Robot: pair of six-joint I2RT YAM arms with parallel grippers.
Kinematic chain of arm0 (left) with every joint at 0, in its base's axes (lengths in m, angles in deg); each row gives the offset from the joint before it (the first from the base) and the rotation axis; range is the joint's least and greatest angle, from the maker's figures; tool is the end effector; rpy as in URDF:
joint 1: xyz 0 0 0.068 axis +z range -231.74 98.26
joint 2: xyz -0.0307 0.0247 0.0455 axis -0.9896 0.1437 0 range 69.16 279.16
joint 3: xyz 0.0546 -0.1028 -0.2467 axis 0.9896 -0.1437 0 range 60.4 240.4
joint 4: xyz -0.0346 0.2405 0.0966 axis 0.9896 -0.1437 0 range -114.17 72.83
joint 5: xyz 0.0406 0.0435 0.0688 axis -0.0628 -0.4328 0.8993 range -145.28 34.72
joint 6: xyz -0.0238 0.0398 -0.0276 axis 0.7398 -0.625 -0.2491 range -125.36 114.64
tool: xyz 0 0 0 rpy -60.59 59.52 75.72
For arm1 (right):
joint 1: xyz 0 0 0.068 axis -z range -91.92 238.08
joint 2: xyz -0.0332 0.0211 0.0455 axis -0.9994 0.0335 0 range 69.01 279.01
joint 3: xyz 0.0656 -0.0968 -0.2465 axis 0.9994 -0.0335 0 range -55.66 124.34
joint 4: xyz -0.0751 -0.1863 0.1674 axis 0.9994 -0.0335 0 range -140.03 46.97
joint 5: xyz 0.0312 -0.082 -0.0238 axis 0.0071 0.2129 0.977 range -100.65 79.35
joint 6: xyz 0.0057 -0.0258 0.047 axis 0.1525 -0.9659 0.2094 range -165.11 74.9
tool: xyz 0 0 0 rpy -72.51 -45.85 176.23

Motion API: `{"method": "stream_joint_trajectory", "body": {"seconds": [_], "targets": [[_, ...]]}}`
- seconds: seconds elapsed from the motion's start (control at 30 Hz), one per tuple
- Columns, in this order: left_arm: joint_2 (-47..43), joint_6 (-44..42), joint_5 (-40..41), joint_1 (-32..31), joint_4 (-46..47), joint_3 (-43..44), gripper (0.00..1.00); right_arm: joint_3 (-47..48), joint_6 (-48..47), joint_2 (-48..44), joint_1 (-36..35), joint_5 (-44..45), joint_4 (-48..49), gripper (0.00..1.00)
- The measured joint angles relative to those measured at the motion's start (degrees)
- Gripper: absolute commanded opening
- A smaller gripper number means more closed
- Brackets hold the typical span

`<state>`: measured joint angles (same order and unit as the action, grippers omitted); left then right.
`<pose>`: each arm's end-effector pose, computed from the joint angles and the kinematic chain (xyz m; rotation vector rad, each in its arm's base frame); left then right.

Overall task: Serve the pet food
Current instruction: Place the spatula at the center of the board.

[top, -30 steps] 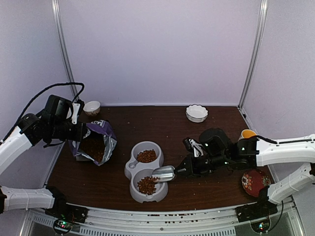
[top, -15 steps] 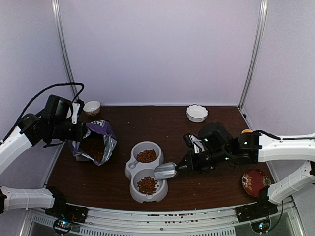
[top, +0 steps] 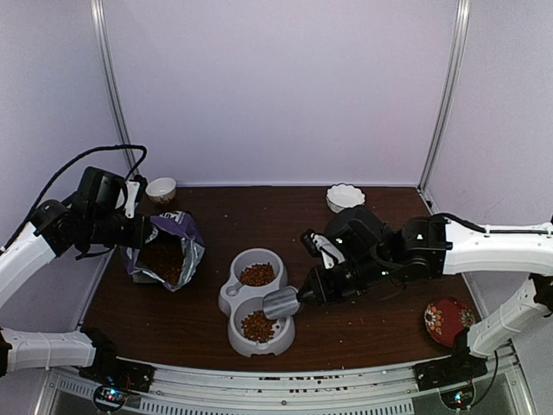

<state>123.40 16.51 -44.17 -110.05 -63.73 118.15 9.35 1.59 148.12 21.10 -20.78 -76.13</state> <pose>0.1672 -0.0823 0.3281 0.0325 2.3148 -0.2222 0.1102 0.2753 0.2912 -0.5667 2.6360 1.0148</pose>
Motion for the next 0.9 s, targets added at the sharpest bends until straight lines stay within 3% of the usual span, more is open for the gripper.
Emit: {"method": "stream_joint_trajectory", "body": {"seconds": [0.3, 0.5, 0.9], "targets": [[-0.07, -0.13, 0.0, 0.11, -0.02, -0.02, 0.0, 2.69, -2.89, 3.28, -1.4, 2.47, -4.57, 0.0], [-0.24, -0.17, 0.0, 0.22, -0.02, -0.04, 0.0, 1.09, -2.86, 1.36, -0.33, 3.78, -2.08, 0.0], [-0.31, -0.22, 0.0, 0.31, -0.02, -0.13, 0.0, -27.87, 8.11, -19.19, 18.05, 6.6, 21.88, 0.0]]}}
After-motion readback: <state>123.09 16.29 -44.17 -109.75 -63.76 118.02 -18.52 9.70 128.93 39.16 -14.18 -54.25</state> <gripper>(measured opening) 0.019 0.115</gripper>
